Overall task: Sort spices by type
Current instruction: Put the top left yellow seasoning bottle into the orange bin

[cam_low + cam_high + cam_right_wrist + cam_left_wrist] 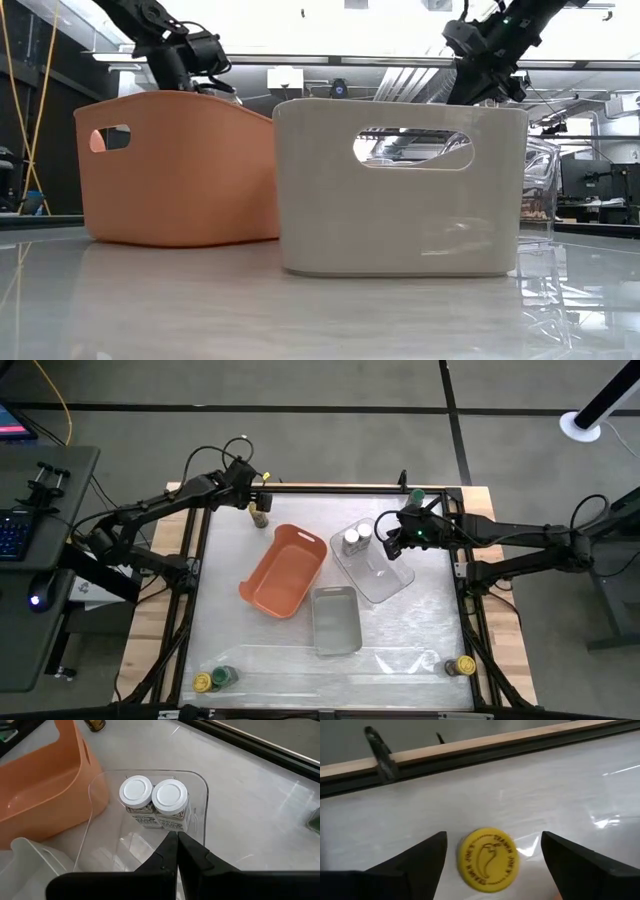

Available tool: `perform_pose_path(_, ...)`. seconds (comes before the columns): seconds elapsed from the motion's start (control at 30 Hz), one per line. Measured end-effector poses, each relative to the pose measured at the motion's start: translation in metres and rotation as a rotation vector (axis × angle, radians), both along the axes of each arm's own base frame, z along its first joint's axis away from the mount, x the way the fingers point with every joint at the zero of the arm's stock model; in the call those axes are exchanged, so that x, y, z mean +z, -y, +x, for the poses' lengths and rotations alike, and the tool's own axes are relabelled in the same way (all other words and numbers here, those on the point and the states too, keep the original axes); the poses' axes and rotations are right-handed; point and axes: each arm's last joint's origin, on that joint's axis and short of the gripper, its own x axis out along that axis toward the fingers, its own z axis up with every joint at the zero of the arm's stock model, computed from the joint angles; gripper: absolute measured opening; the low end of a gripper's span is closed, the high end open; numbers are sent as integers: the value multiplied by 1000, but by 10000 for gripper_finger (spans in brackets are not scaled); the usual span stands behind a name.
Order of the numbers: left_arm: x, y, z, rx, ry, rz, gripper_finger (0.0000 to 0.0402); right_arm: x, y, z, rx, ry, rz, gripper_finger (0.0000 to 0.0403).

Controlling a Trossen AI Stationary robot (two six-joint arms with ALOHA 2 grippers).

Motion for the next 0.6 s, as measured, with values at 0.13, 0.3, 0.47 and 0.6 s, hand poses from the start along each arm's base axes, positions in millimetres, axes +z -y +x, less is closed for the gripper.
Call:
perform_pose_path(0.13, -3, -1, 0, 8, -20, -5, 318, 0, 0, 0, 0, 0, 0, 1)
perform_pose_path(0.3, -16, -6, 5, 3, -55, -48, 320, 0, 0, 0, 5, -3, -5, 1)
perform_pose_path(0.47, -29, -10, 10, 1, -87, -87, 320, 0, 0, 0, 5, -4, -5, 1)
perform_pose_path(0.6, -36, -11, 11, 2, -110, -111, 320, 0, 0, 0, 7, -4, -6, 1)
